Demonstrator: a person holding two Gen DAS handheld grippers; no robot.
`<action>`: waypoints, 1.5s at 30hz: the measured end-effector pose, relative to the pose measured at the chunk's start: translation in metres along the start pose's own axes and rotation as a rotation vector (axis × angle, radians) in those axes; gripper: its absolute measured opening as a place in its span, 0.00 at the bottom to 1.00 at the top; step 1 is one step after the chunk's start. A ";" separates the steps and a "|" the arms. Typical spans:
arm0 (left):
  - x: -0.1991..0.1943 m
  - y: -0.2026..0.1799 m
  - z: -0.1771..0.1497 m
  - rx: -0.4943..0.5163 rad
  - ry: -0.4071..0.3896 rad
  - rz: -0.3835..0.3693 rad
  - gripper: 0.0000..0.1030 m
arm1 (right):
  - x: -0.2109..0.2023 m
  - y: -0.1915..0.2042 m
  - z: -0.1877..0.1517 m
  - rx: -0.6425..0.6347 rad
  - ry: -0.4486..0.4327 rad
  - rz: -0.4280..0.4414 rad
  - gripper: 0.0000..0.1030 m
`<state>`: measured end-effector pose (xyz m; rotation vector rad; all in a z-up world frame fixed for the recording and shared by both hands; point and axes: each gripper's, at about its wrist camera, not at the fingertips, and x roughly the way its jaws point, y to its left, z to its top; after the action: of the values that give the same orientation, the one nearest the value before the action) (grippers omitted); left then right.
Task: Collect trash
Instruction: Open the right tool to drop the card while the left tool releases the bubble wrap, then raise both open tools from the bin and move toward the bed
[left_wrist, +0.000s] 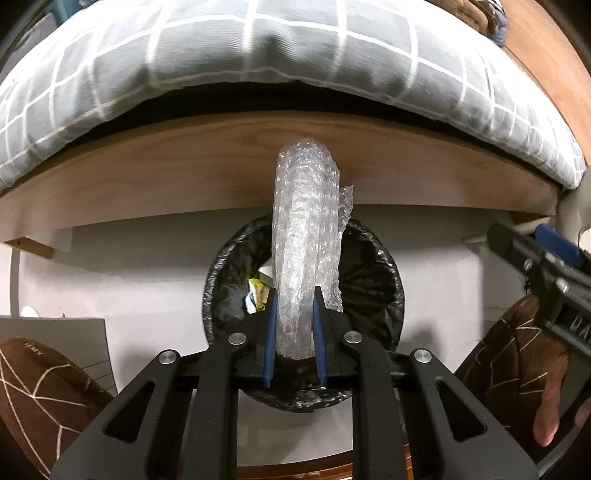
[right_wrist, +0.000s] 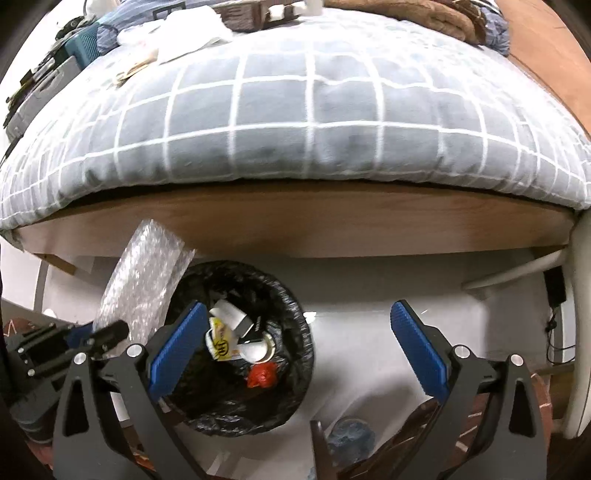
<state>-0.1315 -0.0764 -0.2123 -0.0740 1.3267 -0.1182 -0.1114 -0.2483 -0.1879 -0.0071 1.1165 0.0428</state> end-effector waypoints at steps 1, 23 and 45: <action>0.001 -0.003 0.000 0.005 0.003 -0.002 0.16 | -0.001 -0.002 0.000 0.003 -0.004 -0.002 0.93; 0.019 -0.021 0.001 0.037 0.010 -0.013 0.45 | 0.017 -0.018 -0.004 0.044 0.019 -0.007 0.93; -0.042 0.018 0.008 0.016 -0.178 0.024 0.94 | -0.011 -0.006 0.006 0.017 -0.036 0.038 0.93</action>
<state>-0.1334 -0.0537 -0.1724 -0.0536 1.1482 -0.1002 -0.1101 -0.2545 -0.1757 0.0300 1.0807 0.0677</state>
